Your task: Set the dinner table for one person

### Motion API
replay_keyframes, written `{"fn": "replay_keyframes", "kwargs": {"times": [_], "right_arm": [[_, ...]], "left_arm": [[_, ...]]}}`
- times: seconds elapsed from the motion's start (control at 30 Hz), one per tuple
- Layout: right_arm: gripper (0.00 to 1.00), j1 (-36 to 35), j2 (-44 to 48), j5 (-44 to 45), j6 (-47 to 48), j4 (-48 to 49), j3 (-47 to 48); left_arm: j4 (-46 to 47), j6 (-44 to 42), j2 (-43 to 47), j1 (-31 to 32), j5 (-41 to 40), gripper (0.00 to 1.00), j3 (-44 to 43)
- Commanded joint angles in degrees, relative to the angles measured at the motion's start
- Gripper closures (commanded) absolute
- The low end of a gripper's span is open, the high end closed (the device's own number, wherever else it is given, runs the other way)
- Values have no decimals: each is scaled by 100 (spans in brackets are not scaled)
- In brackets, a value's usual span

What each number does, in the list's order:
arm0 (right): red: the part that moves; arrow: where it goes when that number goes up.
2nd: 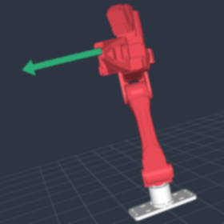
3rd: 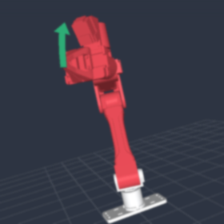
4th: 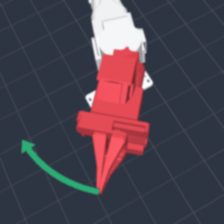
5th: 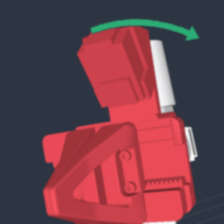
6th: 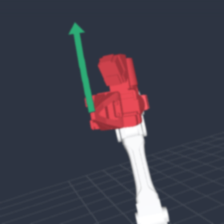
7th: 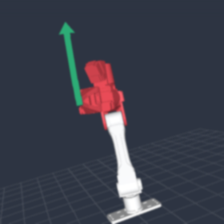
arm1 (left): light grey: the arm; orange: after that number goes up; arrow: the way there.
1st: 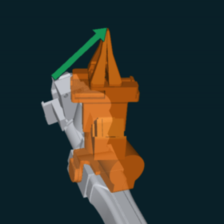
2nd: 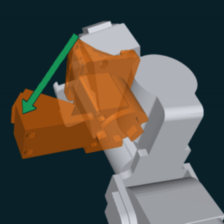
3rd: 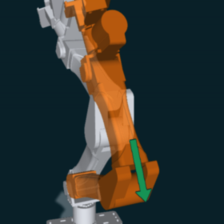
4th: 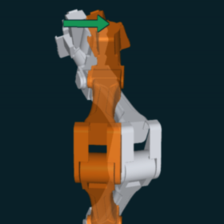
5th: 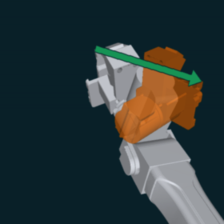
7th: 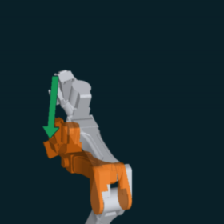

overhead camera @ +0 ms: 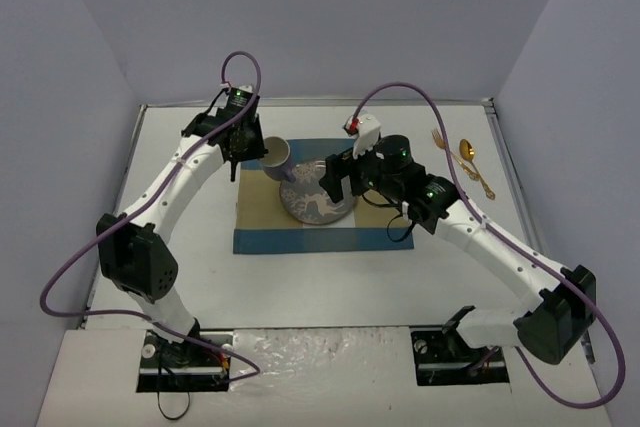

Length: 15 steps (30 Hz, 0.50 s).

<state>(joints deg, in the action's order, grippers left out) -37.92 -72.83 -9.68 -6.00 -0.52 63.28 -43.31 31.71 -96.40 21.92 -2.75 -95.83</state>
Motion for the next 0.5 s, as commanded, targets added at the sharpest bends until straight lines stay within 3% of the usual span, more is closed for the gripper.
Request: {"fn": "replay_keyframes", "kwargs": {"times": [0.0,0.13,0.47], "right_arm": [[15,-479,-400,512,310,259,498],[17,-717,-723,782,336,263,623],[35,-920,-1303,1142,388,334,808]], "left_arm": [[428,587,421,391,-261,100,-156],[394,652,447,689,-305,100,-252],[332,609,552,1041,-410,100,-330]]}}
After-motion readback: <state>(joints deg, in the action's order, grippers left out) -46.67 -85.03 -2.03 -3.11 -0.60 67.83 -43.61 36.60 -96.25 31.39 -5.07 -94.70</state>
